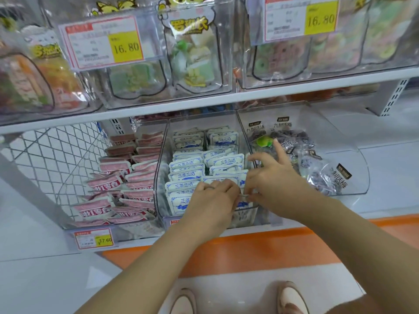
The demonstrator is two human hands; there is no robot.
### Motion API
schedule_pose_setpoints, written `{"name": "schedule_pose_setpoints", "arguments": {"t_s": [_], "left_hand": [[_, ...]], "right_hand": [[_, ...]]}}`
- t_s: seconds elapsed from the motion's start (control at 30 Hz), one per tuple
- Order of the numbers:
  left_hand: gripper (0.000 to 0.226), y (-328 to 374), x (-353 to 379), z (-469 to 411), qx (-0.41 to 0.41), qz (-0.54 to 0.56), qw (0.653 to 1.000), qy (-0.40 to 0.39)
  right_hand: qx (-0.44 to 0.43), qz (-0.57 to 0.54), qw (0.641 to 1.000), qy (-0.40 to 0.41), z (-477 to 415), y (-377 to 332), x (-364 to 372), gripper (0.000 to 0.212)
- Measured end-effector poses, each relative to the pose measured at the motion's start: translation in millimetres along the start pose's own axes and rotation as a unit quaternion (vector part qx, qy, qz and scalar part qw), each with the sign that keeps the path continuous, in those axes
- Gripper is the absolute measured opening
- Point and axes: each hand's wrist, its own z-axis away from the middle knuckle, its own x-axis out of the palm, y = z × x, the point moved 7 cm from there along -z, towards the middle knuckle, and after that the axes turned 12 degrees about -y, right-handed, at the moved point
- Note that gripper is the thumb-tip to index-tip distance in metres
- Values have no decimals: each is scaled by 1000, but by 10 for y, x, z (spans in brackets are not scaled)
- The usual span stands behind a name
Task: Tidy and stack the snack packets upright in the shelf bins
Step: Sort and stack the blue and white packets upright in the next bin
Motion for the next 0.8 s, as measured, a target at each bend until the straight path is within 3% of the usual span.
{"name": "schedule_pose_setpoints", "arguments": {"t_s": [0.13, 0.3, 0.4, 0.57, 0.63, 0.8], "left_hand": [[24, 2, -45, -52, 8, 10, 998, -65], [20, -234, -293, 68, -55, 247, 967, -23], [22, -270, -287, 9, -67, 198, 976, -68], [20, -166, -242, -262, -72, 121, 975, -172], [13, -123, -238, -319, -87, 80, 977, -177], [30, -48, -163, -188, -113, 53, 985, -116]], "right_hand": [[-10, -20, 1000, -7, -16, -29, 70, 21], [-21, -66, 998, -8, 41, 18, 10, 13], [-50, -88, 992, 70, 66, -21, -45, 10], [-29, -105, 991, 83, 102, -58, -28, 17], [3, -106, 991, 76, 132, -47, -30, 19], [28, -127, 991, 15, 121, -13, 60, 23]]}}
